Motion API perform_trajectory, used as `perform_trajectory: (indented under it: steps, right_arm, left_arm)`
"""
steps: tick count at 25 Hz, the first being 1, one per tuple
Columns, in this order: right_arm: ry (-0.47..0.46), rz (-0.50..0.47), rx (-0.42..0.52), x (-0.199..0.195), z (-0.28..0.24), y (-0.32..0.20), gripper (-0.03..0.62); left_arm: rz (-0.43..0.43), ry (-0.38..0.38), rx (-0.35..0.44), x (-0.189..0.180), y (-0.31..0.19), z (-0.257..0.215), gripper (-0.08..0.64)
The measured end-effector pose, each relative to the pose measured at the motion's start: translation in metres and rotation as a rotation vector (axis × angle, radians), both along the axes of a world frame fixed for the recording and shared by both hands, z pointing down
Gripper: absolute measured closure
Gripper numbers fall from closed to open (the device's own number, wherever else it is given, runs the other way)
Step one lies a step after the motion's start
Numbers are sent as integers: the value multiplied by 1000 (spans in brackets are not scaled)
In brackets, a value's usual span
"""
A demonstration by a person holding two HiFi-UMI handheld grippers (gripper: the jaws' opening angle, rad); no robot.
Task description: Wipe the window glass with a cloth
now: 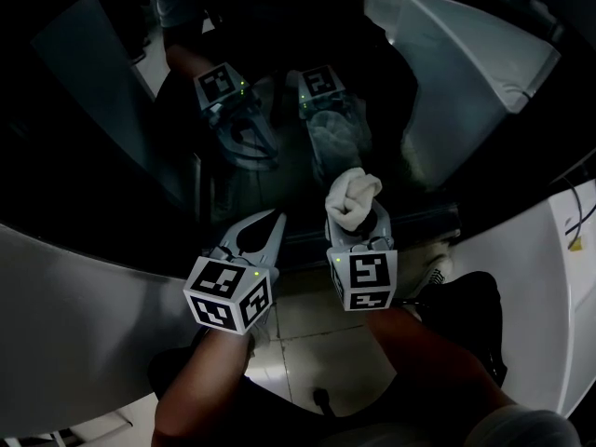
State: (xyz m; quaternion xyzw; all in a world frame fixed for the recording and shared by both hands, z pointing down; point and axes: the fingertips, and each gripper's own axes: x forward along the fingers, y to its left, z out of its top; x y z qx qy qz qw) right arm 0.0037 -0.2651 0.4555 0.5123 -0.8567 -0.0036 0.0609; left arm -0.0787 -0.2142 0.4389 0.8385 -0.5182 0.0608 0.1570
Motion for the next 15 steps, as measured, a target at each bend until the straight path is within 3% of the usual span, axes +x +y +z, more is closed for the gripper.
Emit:
perform_trajectory:
  steps: [4, 11, 15]
  right_arm:
    - [-6, -1, 9, -3, 0, 0, 466]
    - [41, -233, 94, -54, -15, 26, 460]
    - [29, -250, 107, -61, -19, 24, 460]
  left_arm:
    - [-7, -6, -6, -1, 0, 3, 543]
    - [-25, -15, 3, 2, 1, 0, 543]
    - [-34, -17, 0, 1, -2, 2, 543]
